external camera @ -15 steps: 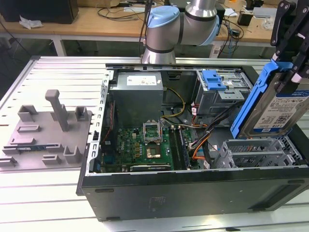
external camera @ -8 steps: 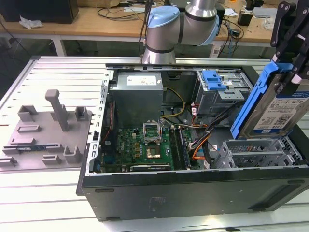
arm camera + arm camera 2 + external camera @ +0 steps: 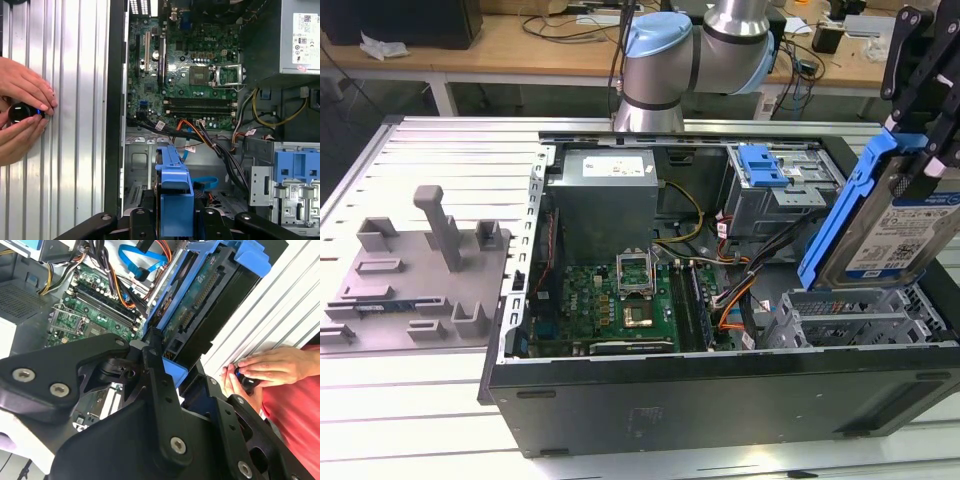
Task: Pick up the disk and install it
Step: 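Insert the disk into the insertion slot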
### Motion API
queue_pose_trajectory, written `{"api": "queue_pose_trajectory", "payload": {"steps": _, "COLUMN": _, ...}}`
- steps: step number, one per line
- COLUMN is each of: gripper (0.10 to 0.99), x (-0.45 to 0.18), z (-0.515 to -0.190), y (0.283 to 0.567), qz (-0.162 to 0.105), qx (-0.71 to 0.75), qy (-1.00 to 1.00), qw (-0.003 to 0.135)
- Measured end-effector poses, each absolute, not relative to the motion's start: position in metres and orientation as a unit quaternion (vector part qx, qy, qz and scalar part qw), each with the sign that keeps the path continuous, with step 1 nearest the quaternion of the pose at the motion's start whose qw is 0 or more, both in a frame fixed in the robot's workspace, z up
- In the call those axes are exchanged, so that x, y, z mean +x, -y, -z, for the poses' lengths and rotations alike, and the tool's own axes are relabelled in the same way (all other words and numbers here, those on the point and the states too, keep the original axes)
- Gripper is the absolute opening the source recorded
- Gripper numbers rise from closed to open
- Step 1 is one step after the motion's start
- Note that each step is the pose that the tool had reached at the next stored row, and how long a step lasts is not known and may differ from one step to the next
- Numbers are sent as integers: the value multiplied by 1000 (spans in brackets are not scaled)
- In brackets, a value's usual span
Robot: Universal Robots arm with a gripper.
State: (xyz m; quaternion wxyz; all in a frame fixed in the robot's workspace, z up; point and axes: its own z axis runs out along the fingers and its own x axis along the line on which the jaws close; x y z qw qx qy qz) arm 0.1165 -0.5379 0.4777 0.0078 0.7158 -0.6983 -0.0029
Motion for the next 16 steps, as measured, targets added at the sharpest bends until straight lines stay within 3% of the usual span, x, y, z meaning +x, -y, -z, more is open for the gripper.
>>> {"api": "queue_pose_trajectory", "payload": {"steps": 16, "gripper": 365, "x": 117, "z": -471, "y": 541, "qz": 3, "qx": 716, "qy": 698, "qw": 8}}
